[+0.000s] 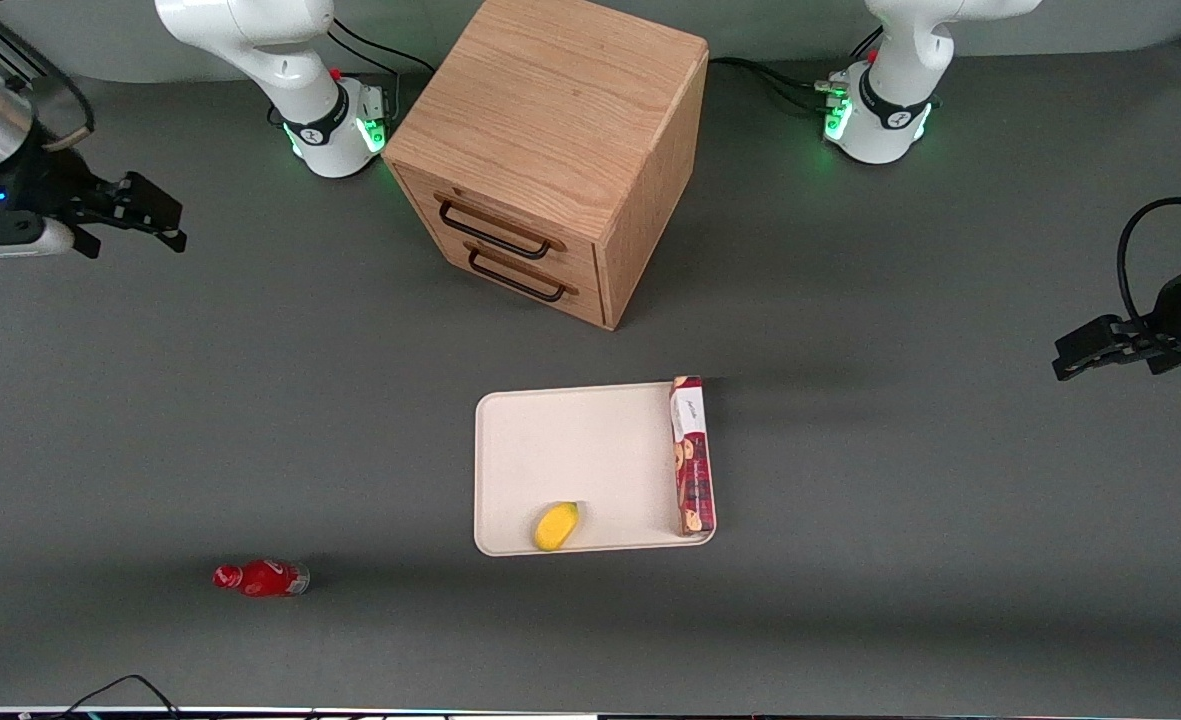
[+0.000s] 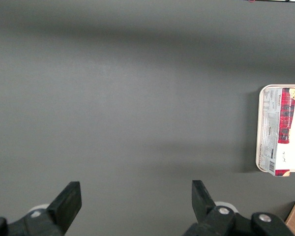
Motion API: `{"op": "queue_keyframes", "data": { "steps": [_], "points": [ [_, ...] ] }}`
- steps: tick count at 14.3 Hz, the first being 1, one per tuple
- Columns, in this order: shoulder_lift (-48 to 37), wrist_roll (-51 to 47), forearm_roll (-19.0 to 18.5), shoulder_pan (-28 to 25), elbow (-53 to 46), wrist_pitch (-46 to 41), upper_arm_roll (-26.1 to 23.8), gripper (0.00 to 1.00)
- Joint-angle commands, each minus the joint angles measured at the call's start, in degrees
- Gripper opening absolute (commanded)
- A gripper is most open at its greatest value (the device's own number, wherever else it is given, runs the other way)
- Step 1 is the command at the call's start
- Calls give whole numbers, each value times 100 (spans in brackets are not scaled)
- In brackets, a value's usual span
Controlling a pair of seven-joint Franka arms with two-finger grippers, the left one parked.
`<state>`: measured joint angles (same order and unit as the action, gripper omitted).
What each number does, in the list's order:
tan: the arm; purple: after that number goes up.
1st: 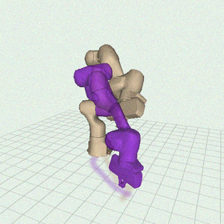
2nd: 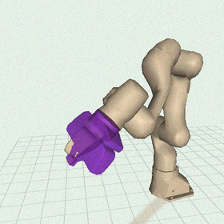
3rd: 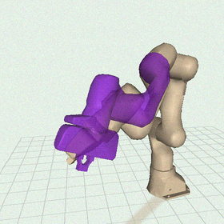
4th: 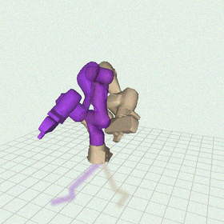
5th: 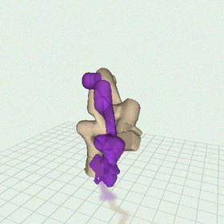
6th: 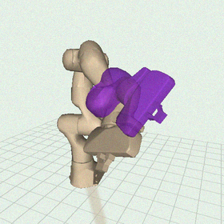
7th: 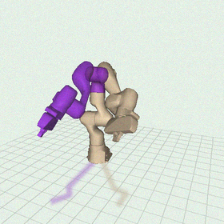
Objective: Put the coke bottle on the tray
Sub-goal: 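Move the right gripper down over the red Coca-Cola bottle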
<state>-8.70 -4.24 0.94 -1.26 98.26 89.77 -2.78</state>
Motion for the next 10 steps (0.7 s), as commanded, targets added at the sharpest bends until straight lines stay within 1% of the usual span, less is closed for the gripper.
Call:
{"op": "queue_keyframes", "data": {
  "steps": [1, 5, 6, 7, 8, 10],
  "points": [
    [-52, -24, 240, 29, 17, 41, 163, 100],
    [70, 11, 188, 3, -158, 102, 155, 100],
    [279, 37, 109, -6, -385, 128, 155, 100],
    [647, 125, -74, -6, -839, 129, 155, 100],
    [1077, 413, -198, -6, -1322, 120, 155, 100],
    [1894, 915, -217, 46, -1957, 163, 199, 100]
  ]
}}
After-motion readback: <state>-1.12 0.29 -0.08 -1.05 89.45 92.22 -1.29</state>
